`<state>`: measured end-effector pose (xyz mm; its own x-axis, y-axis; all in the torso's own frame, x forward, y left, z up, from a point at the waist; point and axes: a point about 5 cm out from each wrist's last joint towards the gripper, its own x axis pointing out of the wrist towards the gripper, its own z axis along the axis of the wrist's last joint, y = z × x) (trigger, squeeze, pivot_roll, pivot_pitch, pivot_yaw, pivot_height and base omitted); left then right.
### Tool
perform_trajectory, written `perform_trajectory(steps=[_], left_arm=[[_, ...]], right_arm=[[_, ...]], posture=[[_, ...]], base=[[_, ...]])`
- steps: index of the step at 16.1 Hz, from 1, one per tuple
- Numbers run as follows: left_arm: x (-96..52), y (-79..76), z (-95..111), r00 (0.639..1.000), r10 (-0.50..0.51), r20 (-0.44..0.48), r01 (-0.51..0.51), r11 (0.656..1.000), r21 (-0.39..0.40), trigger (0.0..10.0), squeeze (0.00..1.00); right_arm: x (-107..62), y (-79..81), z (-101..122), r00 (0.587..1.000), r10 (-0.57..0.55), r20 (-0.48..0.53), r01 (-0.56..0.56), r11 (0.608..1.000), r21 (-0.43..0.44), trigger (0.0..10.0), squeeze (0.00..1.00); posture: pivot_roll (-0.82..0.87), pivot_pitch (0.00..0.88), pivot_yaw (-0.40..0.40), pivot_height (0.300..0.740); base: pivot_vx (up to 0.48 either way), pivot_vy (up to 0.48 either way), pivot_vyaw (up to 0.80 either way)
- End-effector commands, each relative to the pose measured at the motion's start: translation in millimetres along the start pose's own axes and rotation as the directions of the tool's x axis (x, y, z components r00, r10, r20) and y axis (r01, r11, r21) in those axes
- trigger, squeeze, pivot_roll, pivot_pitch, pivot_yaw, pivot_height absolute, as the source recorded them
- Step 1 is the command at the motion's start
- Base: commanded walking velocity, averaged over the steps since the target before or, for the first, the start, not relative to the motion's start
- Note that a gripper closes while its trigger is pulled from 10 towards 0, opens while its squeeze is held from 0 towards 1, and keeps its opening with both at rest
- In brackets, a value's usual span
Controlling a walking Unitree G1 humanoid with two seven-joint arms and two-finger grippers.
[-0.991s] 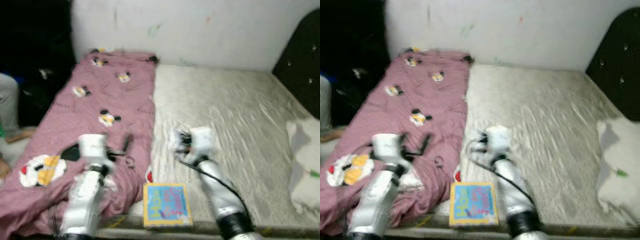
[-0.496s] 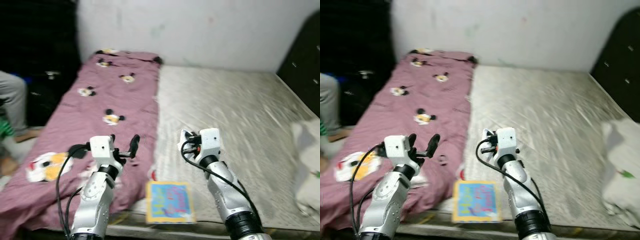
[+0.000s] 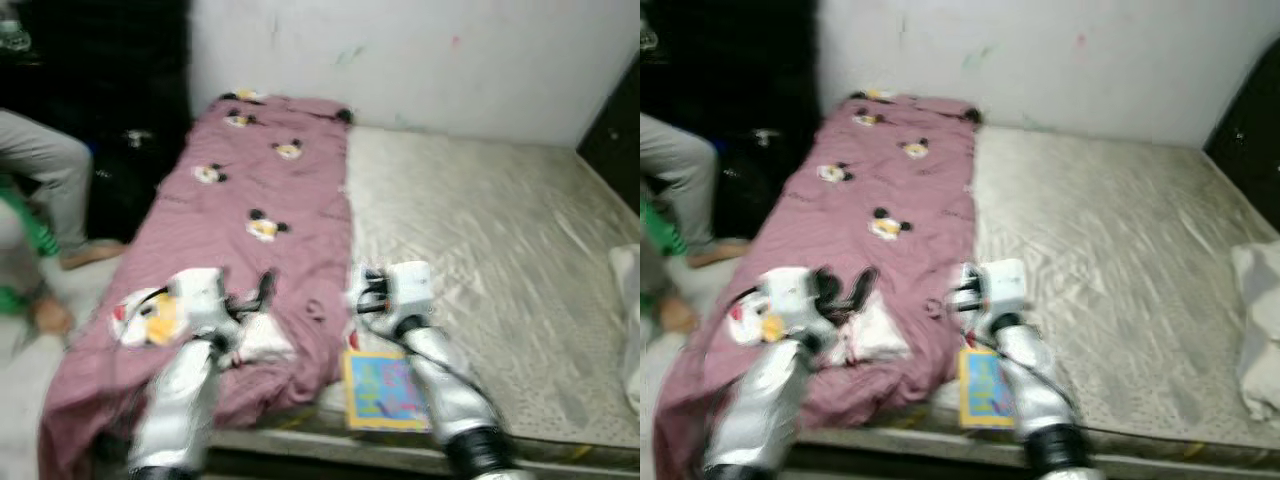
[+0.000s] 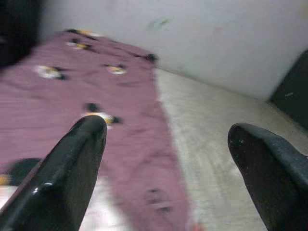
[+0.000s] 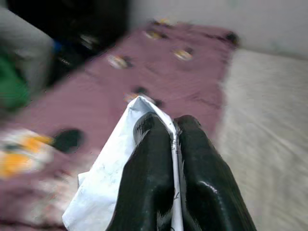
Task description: Clean up the room
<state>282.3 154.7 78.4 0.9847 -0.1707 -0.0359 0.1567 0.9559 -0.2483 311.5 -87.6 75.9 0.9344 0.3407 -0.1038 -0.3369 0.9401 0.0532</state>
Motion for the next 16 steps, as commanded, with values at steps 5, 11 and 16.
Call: perform_trajectory(steps=[5,11,16], left_arm=[[5.0,-13.9,1.6,0.999,-0.043,0.013,0.043,0.999,0.001,10.0,0.0],[4.3,-14.8,0.5,0.999,-0.046,0.012,0.046,0.999,0.004,10.0,0.0],[2.0,-10.4,0.7,1.0,-0.022,0.016,0.022,1.0,0.009,10.0,0.0]], right_arm=[[-0.6,-12.9,4.0,1.0,-0.025,0.007,0.025,0.999,-0.02,10.0,0.0],[-1.2,-10.9,3.2,1.0,-0.009,0.01,0.009,1.0,-0.03,10.0,0.0],[-1.7,-10.3,1.9,1.0,0.003,0.006,-0.003,1.0,-0.028,10.0,0.0]], posture=[[0.04,0.0,-0.048,0.74],[0.02,0.0,-0.05,0.74],[0.03,0.0,-0.057,0.74]], base=[[0.0,0.48,0.0],[0.0,0.48,0.0],[0.0,0.48,0.0]])
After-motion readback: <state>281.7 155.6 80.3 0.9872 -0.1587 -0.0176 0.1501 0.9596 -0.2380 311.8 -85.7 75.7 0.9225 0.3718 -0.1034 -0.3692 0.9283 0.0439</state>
